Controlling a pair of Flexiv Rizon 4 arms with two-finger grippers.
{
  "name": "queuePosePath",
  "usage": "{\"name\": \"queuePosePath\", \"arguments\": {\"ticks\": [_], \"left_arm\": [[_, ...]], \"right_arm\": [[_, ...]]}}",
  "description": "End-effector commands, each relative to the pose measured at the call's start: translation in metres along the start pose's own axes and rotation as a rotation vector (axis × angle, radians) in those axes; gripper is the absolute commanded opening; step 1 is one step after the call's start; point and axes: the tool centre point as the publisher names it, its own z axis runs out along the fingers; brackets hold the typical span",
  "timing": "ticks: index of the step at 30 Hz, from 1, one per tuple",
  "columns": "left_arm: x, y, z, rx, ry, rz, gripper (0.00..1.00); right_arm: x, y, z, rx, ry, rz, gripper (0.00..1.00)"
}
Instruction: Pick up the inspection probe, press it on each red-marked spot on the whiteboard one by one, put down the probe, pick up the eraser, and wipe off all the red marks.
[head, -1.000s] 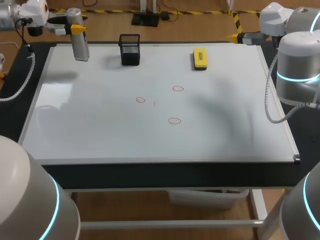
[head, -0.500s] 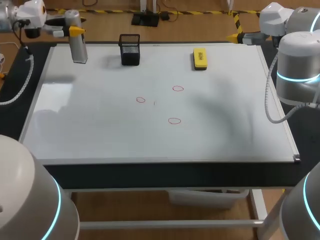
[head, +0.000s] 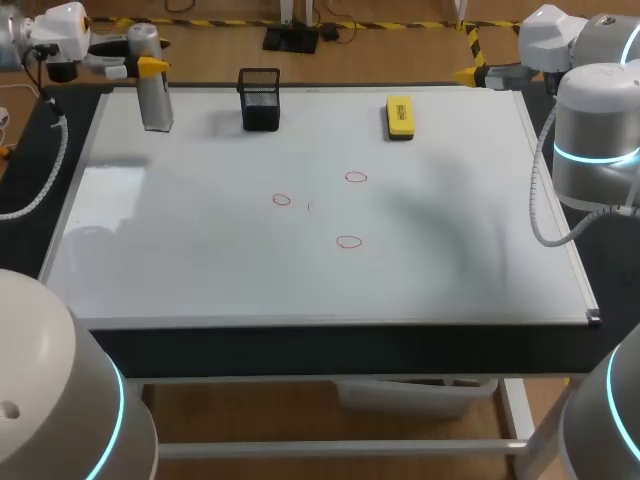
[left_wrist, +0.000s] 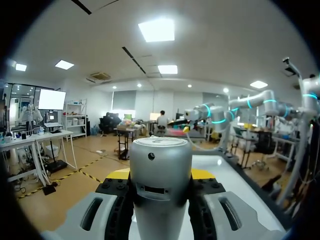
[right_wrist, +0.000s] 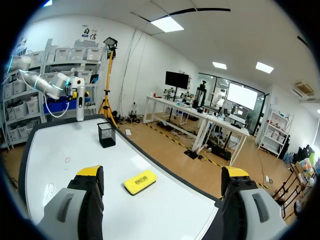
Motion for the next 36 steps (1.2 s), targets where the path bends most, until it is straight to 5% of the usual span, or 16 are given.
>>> {"name": "queuePosePath", "arguments": {"ticks": [1,20,36], "left_arm": [[0.006,-0.003,0.002,-0.004,-0.122,0.003,0.0],[0.006,-0.003,0.002,-0.004,-0.122,0.003,0.0],[0.006,-0.003,0.002,-0.004,-0.122,0.003,0.0]], "right_arm": [[-0.001,0.0,0.0,0.001,0.001,0.0,1.0],[-0.034,-0.041,0.055,0.194,0.335,-0.063,1.0],[-0.044,-0.057,0.096,0.456,0.711,-0.305,1.0]]}}
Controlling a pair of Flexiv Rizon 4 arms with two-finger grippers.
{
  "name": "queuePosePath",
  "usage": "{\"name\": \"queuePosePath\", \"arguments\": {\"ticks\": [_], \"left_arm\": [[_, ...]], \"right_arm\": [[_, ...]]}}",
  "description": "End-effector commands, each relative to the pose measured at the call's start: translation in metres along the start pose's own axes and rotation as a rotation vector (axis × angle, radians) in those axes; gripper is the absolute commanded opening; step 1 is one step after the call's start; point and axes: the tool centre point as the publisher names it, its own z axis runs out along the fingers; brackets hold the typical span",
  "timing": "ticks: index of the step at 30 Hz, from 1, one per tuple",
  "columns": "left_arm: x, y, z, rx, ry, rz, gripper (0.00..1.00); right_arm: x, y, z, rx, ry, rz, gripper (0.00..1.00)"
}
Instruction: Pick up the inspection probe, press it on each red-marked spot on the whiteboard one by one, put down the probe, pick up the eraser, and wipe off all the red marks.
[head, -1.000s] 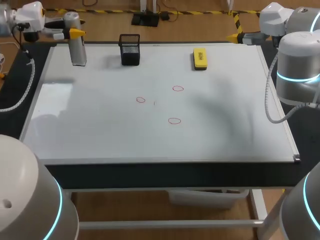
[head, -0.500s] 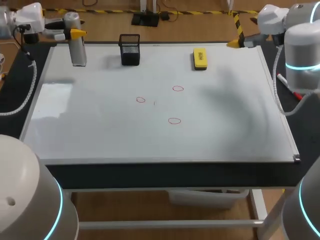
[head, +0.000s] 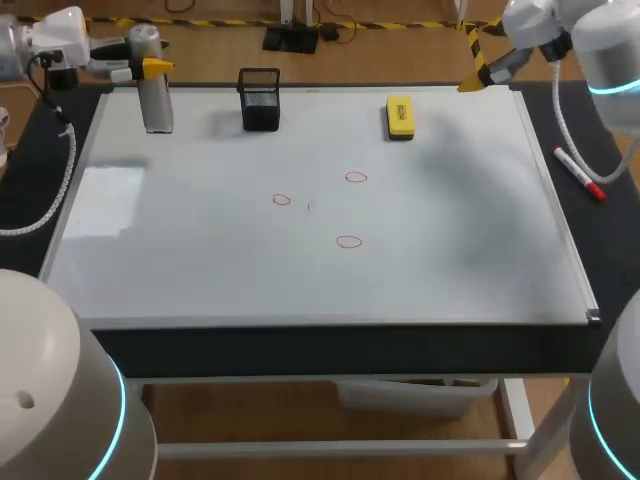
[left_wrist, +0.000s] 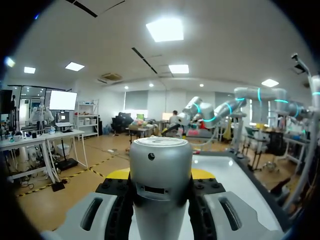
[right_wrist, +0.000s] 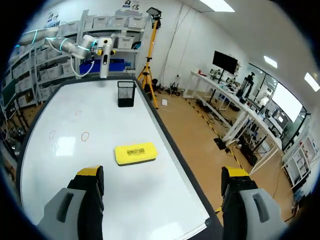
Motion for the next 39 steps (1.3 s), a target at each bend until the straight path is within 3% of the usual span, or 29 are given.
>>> {"name": "queuePosePath", "arguments": {"ticks": [1,7,18,20,26,30,39], "left_arm": [[0.003,-0.002,0.0,0.0,-0.007,0.003,0.0],[0.003,-0.002,0.0,0.0,-0.007,0.003,0.0],[0.003,-0.002,0.0,0.0,-0.007,0.003,0.0],[0.003,-0.002,0.0,0.0,-0.007,0.003,0.0],[0.003,-0.002,0.0,0.0,-0.007,0.003,0.0],[0.003,-0.002,0.0,0.0,-0.007,0.003,0.0],[0.003,-0.002,0.0,0.0,-0.007,0.003,0.0]], "right_arm": [[-0.012,0.002,0.015,0.162,0.361,-0.048,1.0],[-0.013,0.002,0.03,0.269,0.493,-0.173,1.0],[-0.011,0.002,0.061,0.435,0.637,-0.448,1.0],[-0.012,0.003,0.063,0.417,0.652,-0.468,1.0],[-0.012,0.004,0.069,0.47,0.726,-0.645,1.0],[-0.013,0.004,0.073,0.485,0.72,-0.733,1.0],[-0.016,0.007,0.074,0.467,0.699,-0.732,1.0]]}}
